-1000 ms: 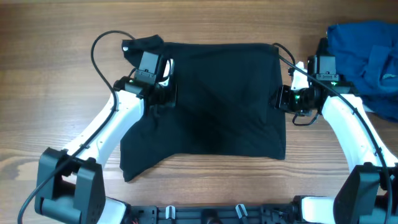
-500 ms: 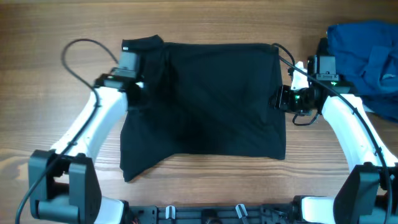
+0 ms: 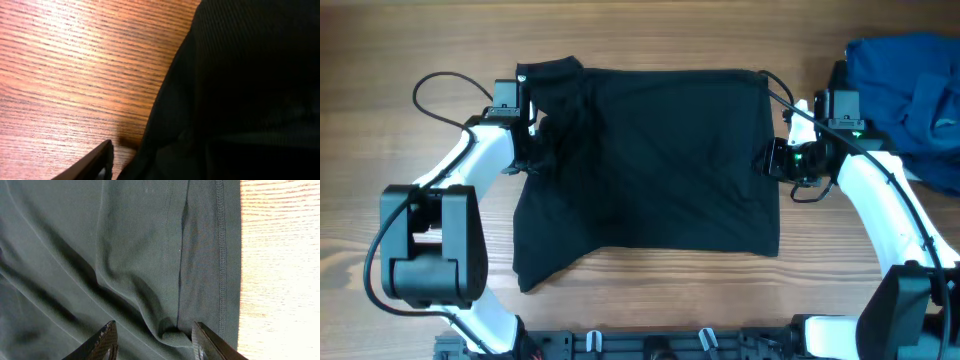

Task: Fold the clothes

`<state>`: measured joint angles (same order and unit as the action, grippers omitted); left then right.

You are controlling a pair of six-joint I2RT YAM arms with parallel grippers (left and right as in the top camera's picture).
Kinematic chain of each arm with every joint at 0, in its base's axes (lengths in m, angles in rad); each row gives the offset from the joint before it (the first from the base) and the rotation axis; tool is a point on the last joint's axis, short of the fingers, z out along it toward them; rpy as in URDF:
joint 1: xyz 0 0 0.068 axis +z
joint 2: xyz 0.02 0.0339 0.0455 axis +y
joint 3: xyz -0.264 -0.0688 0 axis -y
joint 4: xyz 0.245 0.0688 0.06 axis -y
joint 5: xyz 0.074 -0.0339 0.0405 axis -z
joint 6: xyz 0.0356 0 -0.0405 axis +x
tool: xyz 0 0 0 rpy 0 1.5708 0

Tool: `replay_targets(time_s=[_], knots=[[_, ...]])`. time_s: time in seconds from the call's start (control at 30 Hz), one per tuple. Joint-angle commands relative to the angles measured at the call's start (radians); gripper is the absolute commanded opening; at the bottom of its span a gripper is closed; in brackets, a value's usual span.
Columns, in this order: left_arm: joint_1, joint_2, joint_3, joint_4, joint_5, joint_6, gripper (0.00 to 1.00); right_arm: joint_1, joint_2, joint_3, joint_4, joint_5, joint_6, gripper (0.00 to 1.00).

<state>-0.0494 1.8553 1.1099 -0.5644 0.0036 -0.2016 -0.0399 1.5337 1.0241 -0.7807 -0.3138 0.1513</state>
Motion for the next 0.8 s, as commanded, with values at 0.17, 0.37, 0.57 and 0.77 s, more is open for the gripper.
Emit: replay_targets(time_s=[0.17,0.37,0.57,0.77], knots=[[0.004,-0.073,0.038,-0.116,0.089,-0.026,0.04,0.003,0.011,0.016,0.002,0.006,-0.021,0.49],[-0.116,-0.256,0.085,-0.171,0.09,-0.073,0.04,0.003,0.011,0.016,0.002,0.006,-0.018,0.49],[-0.319,-0.159,0.085,-0.126,0.078,-0.076,0.04,0.003,0.011,0.016,0.001,-0.002,-0.018,0.49],[-0.455,-0.01,0.085,-0.116,0.078,-0.076,0.04,0.003,0.011,0.016,-0.004,-0.001,-0.018,0.49]])
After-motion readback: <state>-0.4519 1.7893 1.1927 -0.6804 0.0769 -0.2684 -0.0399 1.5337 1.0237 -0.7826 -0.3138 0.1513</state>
